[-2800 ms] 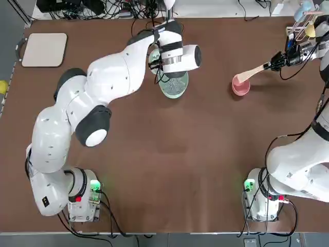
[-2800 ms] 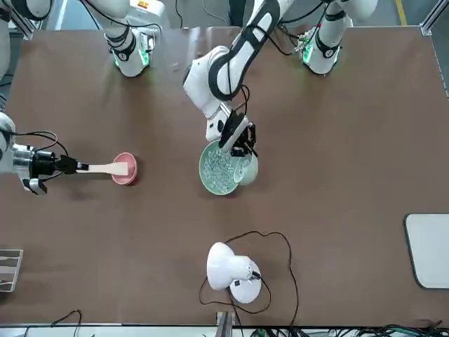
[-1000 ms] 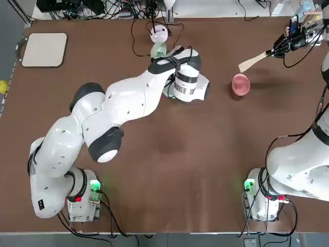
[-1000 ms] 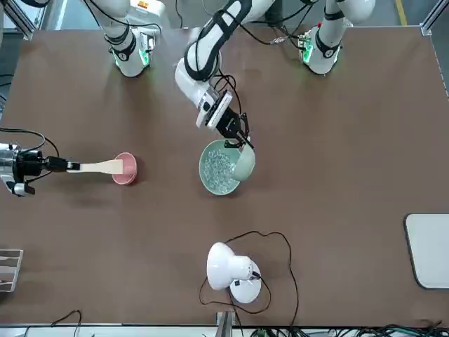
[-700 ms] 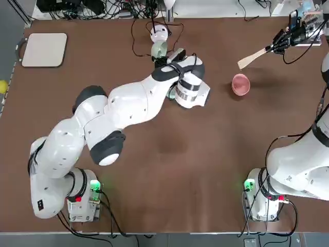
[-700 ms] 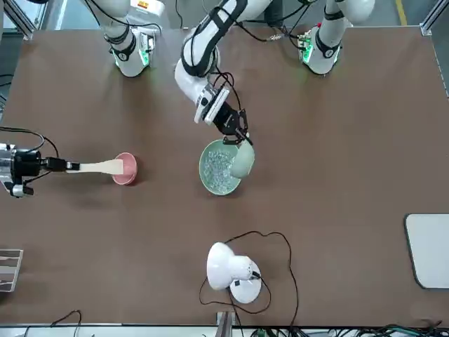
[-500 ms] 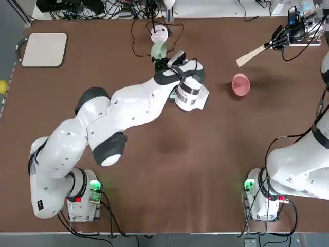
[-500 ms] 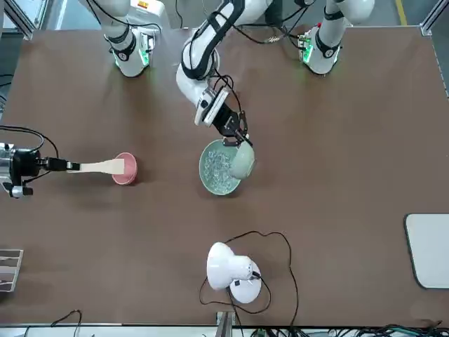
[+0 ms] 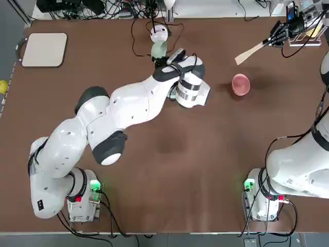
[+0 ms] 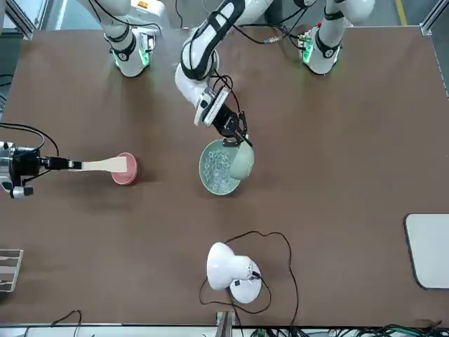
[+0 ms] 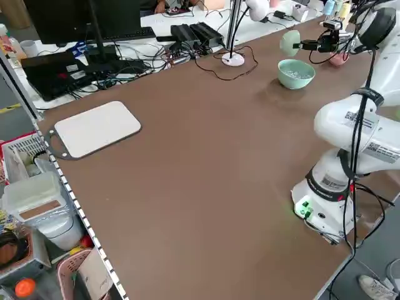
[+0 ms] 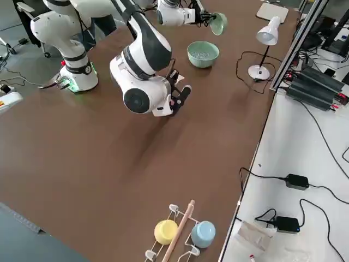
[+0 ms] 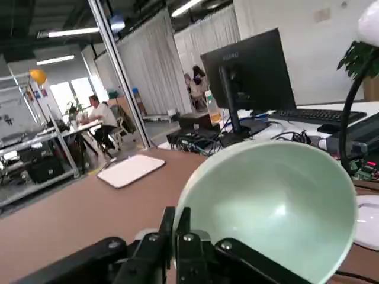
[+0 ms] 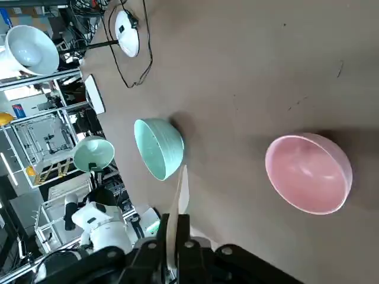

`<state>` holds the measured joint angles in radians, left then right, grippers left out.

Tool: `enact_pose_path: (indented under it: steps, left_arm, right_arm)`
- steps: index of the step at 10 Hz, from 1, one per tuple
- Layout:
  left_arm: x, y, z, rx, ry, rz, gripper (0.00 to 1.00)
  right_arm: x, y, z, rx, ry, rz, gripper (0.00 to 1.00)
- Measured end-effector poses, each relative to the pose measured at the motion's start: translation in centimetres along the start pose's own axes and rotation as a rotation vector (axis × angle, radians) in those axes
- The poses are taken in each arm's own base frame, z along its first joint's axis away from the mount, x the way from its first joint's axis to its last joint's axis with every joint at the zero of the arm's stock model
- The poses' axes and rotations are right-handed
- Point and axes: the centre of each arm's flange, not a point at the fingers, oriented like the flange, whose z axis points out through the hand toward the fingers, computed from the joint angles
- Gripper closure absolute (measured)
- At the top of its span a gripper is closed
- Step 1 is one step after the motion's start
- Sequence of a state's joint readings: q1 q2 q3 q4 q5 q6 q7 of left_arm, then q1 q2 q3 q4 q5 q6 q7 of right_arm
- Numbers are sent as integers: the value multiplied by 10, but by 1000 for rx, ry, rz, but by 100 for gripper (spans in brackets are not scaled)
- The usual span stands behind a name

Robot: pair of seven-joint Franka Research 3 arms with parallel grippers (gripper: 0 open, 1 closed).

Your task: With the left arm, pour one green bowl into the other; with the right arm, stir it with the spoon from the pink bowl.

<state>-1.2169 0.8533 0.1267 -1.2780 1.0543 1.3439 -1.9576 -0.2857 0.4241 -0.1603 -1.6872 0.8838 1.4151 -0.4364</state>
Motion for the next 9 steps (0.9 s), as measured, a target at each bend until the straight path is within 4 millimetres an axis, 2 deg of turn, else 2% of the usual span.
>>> enact_pose_path:
  steps: [2,3,5,7,9]
  left_arm:
    - [21,7,12,-14,-213,-39,96]
    - [40,11,24,-23,-323,-74,96]
    - [100,13,60,-37,-542,-117,96]
    - [157,-1,101,-29,-710,-102,96]
    - [187,-25,138,-18,-856,-53,96]
  right_arm:
    - [2,-12,8,-9,-11,21,94]
    - [2,-23,12,-17,-15,34,94]
    - [1,-52,22,-50,-15,73,94]
    - [0,-91,45,-110,-20,125,94]
    - [-5,-132,72,-194,-24,170,94]
